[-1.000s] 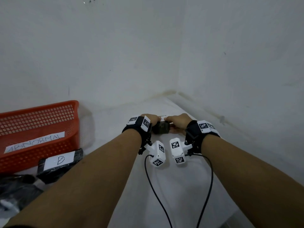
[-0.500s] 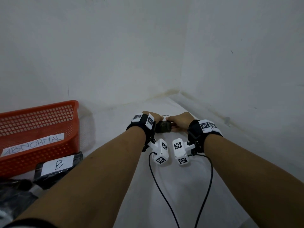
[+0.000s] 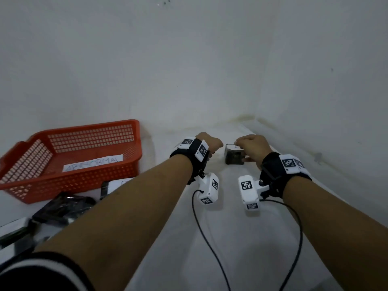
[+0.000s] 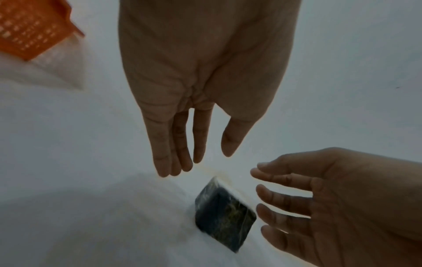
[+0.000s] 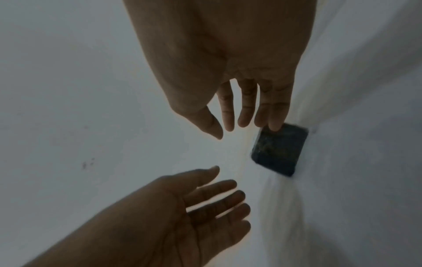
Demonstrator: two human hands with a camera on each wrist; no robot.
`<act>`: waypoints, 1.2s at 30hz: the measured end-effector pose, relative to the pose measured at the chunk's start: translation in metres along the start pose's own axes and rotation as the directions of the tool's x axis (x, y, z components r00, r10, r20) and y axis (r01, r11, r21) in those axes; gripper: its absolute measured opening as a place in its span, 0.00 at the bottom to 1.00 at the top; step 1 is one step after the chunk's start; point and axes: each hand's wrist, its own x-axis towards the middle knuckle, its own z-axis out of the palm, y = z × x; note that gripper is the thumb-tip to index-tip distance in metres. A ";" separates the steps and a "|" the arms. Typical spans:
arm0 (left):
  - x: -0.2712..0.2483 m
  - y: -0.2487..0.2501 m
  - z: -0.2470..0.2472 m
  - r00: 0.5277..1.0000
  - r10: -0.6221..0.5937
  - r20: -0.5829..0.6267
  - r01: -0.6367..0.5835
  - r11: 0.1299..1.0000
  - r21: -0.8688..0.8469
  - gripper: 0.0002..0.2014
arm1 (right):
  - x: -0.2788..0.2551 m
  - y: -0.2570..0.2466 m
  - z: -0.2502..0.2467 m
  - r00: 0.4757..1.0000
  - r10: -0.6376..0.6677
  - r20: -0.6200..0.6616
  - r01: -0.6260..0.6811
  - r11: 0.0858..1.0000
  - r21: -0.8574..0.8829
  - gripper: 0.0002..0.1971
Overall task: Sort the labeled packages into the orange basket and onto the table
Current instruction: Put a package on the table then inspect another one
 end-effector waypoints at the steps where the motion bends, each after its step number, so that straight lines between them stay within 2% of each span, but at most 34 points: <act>1: -0.008 0.001 -0.010 0.999 0.001 0.034 -0.002 1.000 0.011 0.19 | -0.008 -0.004 0.007 0.999 -0.029 0.015 0.029 1.000 -0.013 0.04; 3: -0.033 0.003 -0.031 0.996 0.061 0.058 -0.064 0.997 0.052 0.19 | -0.028 -0.015 0.023 0.995 -0.078 0.069 0.080 0.996 -0.025 0.01; 6: -0.082 -0.004 -0.070 0.989 0.144 0.023 -0.146 0.978 0.149 0.18 | -0.065 -0.029 0.053 0.970 -0.145 0.194 0.158 0.986 -0.051 0.09; 9: -0.123 -0.026 -0.111 0.961 0.273 -0.046 -0.234 0.890 0.393 0.16 | -0.100 -0.040 0.081 0.922 -0.193 0.334 0.219 0.975 -0.041 0.14; 11: -0.151 -0.048 -0.136 0.950 0.302 -0.078 -0.231 0.850 0.473 0.16 | -0.123 -0.047 0.100 0.886 -0.215 0.412 0.263 0.963 -0.063 0.15; 16: -0.195 -0.102 -0.174 0.974 0.223 -0.038 -0.164 0.810 0.563 0.17 | -0.168 -0.050 0.148 0.774 -0.217 0.595 0.360 0.924 -0.131 0.21; 18: -0.204 -0.116 -0.180 0.976 0.213 -0.036 -0.147 0.777 0.612 0.18 | -0.179 -0.047 0.165 0.756 -0.240 0.609 0.425 0.888 -0.177 0.24; 21: -0.211 -0.130 -0.188 0.969 0.237 -0.066 -0.138 0.746 0.652 0.22 | -0.193 -0.048 0.178 0.754 -0.322 0.573 0.559 0.773 -0.301 0.24; 26: -0.218 -0.151 -0.197 0.974 0.222 -0.053 -0.110 0.658 0.745 0.28 | -0.207 -0.052 0.191 0.692 -0.373 0.617 0.649 0.696 -0.307 0.21; 29: -0.224 -0.162 -0.204 0.986 0.167 0.002 -0.118 0.687 0.717 0.23 | -0.216 -0.054 0.195 0.642 -0.338 0.688 0.671 0.682 -0.291 0.17; 32: -0.227 -0.171 -0.208 0.995 0.098 0.037 -0.098 0.735 0.671 0.19 | -0.225 -0.055 0.196 0.619 -0.271 0.737 0.642 0.716 -0.275 0.21; 36: -0.225 -0.179 -0.208 0.994 0.107 0.015 -0.092 0.767 0.635 0.21 | -0.233 -0.053 0.205 0.602 -0.235 0.763 0.656 0.691 -0.305 0.27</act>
